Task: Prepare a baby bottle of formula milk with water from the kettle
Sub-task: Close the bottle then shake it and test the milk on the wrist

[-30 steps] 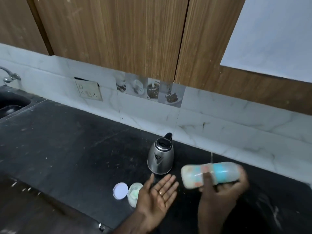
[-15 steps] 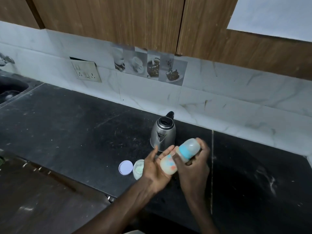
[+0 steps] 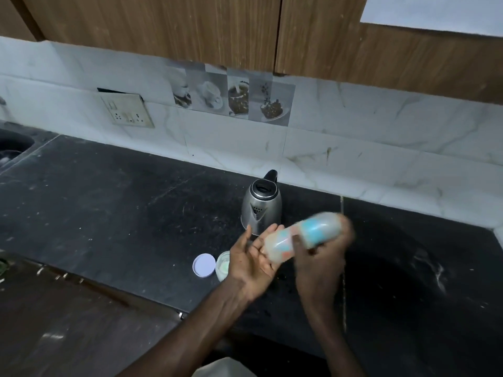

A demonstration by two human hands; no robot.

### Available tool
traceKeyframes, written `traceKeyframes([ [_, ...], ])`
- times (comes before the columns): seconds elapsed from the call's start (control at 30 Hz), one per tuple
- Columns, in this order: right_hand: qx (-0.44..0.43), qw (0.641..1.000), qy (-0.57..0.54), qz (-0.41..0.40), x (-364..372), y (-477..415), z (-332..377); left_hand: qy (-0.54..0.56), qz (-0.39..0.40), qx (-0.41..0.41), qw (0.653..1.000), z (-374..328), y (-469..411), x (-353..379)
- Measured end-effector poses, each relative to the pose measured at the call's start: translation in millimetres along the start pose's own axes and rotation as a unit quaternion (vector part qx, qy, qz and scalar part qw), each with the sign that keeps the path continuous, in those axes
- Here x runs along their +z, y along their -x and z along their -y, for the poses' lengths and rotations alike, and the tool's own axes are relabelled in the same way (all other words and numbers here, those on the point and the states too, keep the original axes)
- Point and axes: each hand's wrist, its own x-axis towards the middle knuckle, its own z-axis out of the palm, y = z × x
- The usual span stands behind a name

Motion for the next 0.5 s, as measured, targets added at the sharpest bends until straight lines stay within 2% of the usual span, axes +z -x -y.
traceKeyframes([
  [0.03, 0.002, 0.997, 0.040, 0.070, 0, 3, -3, 0.009, -0.003, -0.004, 1.000, 0, -1, 0],
  [0.07, 0.004, 0.995, 0.052, 0.089, 0, 1, -6, 0.012, -0.010, -0.002, 1.000, -1, -2, 1],
  [0.1, 0.007, 0.997, 0.031, 0.063, -2, -4, -5, 0.007, -0.017, 0.005, 1.000, -1, -4, 1],
  [0.17, 0.026, 0.996, -0.069, -0.053, -3, -13, 2, -0.023, -0.023, 0.021, 0.999, -2, -5, 2],
  [0.2, 0.029, 0.992, -0.085, -0.088, 0, -13, 3, -0.031, -0.024, 0.023, 0.999, -3, -4, 0],
  [0.23, 0.026, 0.994, -0.061, -0.087, 5, -11, 3, -0.028, -0.027, 0.023, 0.999, -3, -4, 0],
  [0.3, 0.022, 0.998, 0.057, 0.030, 15, 1, -8, -0.017, -0.019, 0.007, 1.000, -4, -7, -4],
  [0.37, 0.030, 0.983, 0.098, 0.151, 16, 9, -21, -0.016, -0.025, -0.007, 1.000, -7, -11, -10],
  [0.5, 0.019, 0.971, 0.085, 0.221, 5, -1, -28, -0.020, -0.038, -0.024, 0.999, -10, -6, -11],
])
